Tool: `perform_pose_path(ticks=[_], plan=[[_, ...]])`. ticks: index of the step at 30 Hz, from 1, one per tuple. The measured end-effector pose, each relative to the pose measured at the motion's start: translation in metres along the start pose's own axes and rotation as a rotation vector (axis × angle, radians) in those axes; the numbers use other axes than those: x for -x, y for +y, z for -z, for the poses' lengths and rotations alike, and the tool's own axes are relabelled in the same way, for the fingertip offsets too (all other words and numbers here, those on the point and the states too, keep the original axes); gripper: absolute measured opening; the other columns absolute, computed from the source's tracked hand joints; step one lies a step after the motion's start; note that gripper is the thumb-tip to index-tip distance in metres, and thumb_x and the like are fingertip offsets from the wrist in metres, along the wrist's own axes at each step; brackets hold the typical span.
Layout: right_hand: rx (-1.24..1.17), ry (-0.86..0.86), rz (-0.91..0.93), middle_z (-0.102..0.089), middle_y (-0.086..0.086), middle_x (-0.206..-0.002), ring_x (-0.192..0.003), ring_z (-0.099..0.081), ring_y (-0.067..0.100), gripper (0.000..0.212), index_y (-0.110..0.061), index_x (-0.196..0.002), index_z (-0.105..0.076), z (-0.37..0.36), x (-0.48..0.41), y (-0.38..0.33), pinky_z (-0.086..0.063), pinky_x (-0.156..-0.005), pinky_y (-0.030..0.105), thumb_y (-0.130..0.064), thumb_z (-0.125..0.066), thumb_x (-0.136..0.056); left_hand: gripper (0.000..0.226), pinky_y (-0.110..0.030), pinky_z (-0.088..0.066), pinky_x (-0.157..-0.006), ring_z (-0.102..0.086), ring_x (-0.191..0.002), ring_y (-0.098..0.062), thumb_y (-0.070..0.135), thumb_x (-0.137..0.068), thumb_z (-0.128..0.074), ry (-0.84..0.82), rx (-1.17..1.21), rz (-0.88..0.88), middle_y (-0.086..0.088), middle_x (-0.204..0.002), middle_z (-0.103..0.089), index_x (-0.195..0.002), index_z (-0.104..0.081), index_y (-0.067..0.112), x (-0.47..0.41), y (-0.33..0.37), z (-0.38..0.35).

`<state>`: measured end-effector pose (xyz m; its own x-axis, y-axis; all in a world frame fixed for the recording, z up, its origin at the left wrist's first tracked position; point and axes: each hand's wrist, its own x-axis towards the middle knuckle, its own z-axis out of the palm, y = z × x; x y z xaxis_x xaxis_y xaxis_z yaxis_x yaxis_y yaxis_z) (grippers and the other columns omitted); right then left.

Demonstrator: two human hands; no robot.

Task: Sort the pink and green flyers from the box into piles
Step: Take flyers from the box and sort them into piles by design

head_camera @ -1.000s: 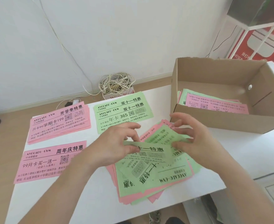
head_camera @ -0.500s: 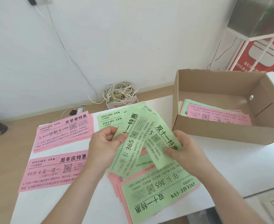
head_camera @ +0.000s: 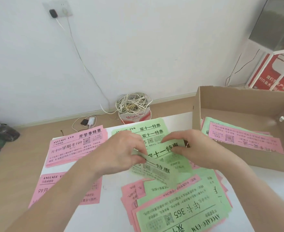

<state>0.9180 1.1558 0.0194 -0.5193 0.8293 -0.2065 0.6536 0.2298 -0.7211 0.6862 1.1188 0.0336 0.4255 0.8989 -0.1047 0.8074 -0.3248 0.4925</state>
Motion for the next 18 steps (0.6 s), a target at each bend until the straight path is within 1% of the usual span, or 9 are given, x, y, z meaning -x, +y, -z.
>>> perform_pose_path(ticks=[2, 4, 7, 9, 11, 14, 16, 17, 18], plan=[[-0.172, 0.116, 0.002, -0.061, -0.023, -0.061, -0.05, -0.048, 0.006, 0.028, -0.042, -0.105, -0.063, -0.003, -0.005, 0.005, -0.045, -0.053, 0.019, -0.018, -0.064, -0.091, 0.011, -0.02, -0.044, -0.079, -0.058, -0.086, 0.0, 0.019, -0.077, -0.078, 0.01, 0.137, 0.125, 0.016, -0.083, -0.067, -0.079, -0.073, 0.029, -0.002, -0.004, 0.018], [-0.273, 0.23, -0.028, -0.064, -0.015, -0.064, -0.054, -0.05, 0.006, 0.029, -0.038, -0.111, -0.059, -0.008, -0.011, 0.008, -0.044, -0.058, 0.025, -0.016, -0.061, -0.092, 0.019, -0.021, -0.047, -0.078, -0.061, -0.082, 0.001, 0.015, -0.076, -0.078, 0.065, 0.215, 0.221, 0.018, -0.081, -0.068, -0.077, -0.071, 0.033, -0.012, -0.017, 0.032], [-0.087, 0.358, -0.124, -0.066, -0.016, -0.088, -0.07, -0.06, 0.004, 0.038, -0.035, -0.128, -0.049, -0.02, -0.012, 0.012, -0.047, -0.064, 0.029, -0.016, -0.051, -0.095, 0.03, -0.025, -0.046, -0.085, -0.062, -0.094, -0.002, 0.012, -0.078, -0.077, 0.102, 0.219, 0.295, 0.014, -0.094, -0.069, -0.085, -0.062, 0.037, -0.045, -0.044, 0.031], [0.084, 0.314, -0.155, -0.063, -0.013, -0.109, -0.089, -0.061, 0.011, 0.045, -0.034, -0.138, -0.037, -0.03, -0.004, 0.015, -0.051, -0.077, 0.034, -0.021, -0.046, -0.097, 0.037, -0.027, -0.044, -0.09, -0.059, -0.103, -0.006, 0.012, -0.079, -0.075, 0.021, 0.173, 0.317, 0.009, -0.109, -0.067, -0.092, -0.055, 0.04, -0.072, -0.062, 0.012], [0.204, 0.24, -0.165, -0.056, -0.013, -0.123, -0.104, -0.056, 0.01, 0.048, -0.038, -0.142, -0.029, -0.043, 0.006, 0.023, -0.048, -0.086, 0.031, -0.026, -0.043, -0.098, 0.037, -0.027, -0.042, -0.093, -0.056, -0.109, -0.011, 0.013, -0.08, -0.075, -0.021, 0.084, 0.343, 0.004, -0.12, -0.062, -0.1, -0.055, 0.037, -0.096, -0.079, -0.015], [0.333, 0.203, -0.136, -0.045, -0.022, -0.135, -0.127, -0.043, 0.005, 0.046, -0.041, -0.138, -0.034, -0.062, 0.021, 0.041, -0.046, -0.09, 0.027, -0.03, -0.046, -0.095, 0.032, -0.023, -0.04, -0.08, -0.057, -0.1, -0.016, 0.017, -0.082, -0.073, 0.039, -0.009, 0.407, -0.001, -0.118, -0.063, -0.11, -0.061, 0.024, -0.114, -0.095, -0.04], [0.396, 0.12, -0.106, -0.056, -0.019, -0.124, -0.121, -0.054, 0.011, 0.052, -0.038, -0.126, -0.049, -0.067, 0.032, 0.046, -0.048, -0.078, 0.026, -0.035, -0.069, -0.079, 0.03, -0.026, -0.044, -0.082, -0.06, -0.101, -0.018, 0.019, -0.081, -0.073, 0.074, -0.011, 0.415, -0.002, -0.117, -0.065, -0.11, -0.063, 0.021, -0.116, -0.101, -0.047], [0.411, 0.11, -0.121, -0.062, -0.015, -0.116, -0.111, -0.062, 0.015, 0.063, -0.038, -0.119, -0.052, -0.068, 0.039, 0.051, -0.052, -0.07, 0.027, -0.045, -0.08, -0.063, 0.028, -0.028, -0.046, -0.085, -0.061, -0.104, -0.018, 0.019, -0.081, -0.073, 0.083, -0.008, 0.408, -0.002, -0.116, -0.066, -0.108, -0.064, 0.021, -0.116, -0.104, -0.049], [0.439, 0.053, -0.145, -0.064, -0.013, -0.111, -0.105, -0.065, 0.017, 0.078, -0.04, -0.116, -0.053, -0.065, 0.043, 0.049, -0.055, -0.064, 0.028, -0.058, -0.082, -0.046, 0.025, -0.03, -0.047, -0.088, -0.061, -0.105, -0.018, 0.019, -0.081, -0.072, 0.095, 0.007, 0.406, -0.001, -0.113, -0.067, -0.105, -0.065, 0.022, -0.117, -0.106, -0.05]])
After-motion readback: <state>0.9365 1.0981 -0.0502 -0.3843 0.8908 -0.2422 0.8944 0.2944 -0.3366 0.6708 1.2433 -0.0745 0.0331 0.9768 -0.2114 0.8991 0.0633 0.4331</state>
